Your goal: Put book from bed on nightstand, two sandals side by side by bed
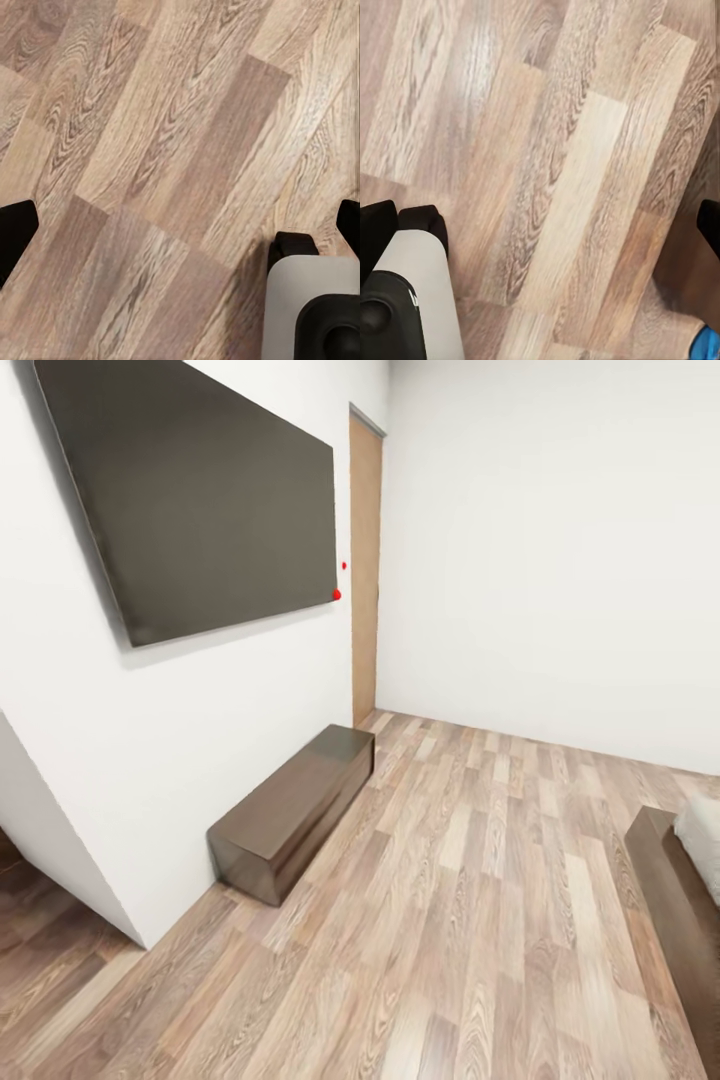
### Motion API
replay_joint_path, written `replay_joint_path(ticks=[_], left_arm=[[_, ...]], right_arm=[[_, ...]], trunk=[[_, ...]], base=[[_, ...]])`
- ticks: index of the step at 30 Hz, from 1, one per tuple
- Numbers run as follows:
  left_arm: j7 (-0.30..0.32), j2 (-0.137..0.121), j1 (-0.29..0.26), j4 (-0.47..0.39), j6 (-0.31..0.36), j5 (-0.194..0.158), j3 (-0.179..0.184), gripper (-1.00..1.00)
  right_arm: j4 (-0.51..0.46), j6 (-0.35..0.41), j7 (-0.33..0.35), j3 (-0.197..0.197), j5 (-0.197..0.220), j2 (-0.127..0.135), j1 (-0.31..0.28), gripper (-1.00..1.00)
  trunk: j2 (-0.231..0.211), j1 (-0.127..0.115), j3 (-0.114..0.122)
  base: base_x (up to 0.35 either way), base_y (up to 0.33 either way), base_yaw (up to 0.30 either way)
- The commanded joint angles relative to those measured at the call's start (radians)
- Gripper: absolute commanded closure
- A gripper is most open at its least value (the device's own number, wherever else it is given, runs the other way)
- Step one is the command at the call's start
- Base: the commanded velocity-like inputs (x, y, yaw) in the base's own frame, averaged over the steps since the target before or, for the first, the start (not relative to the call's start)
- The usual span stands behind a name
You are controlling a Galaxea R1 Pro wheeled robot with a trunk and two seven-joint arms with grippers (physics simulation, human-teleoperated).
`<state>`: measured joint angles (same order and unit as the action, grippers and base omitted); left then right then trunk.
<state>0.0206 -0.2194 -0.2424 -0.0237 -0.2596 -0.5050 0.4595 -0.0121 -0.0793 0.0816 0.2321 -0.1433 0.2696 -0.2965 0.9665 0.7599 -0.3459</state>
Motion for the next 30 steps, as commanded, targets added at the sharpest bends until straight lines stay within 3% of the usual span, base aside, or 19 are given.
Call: replay_joint_path(ticks=[1, 22, 30], left_arm=[[0.002, 0.0, -0.001, 0.0, -0.003, -0.01, 0.011, -1.0], [0.0, 0.015, 0.0, 0.001, -0.003, -0.01, 0.047, -1.0], [-0.002, 0.017, 0.0, 0.0, -0.003, -0.01, 0.051, -1.0]], right_arm=[[0.001, -0.004, 0.003, 0.009, -0.01, 0.0, -0.001, -1.0], [0.001, -0.004, 0.003, 0.009, -0.01, 0.001, -0.001, -1.0], [0.001, -0.004, 0.003, 0.008, -0.01, 0.001, -0.001, -1.0]], trunk=[[0.001, 0.001, -0.001], [0.001, 0.001, -0.001], [0.001, 0.001, -0.001]], base=[[0.33, 0.036, -0.278], [0.337, 0.006, -0.277], [0.339, 0.0, -0.108]])
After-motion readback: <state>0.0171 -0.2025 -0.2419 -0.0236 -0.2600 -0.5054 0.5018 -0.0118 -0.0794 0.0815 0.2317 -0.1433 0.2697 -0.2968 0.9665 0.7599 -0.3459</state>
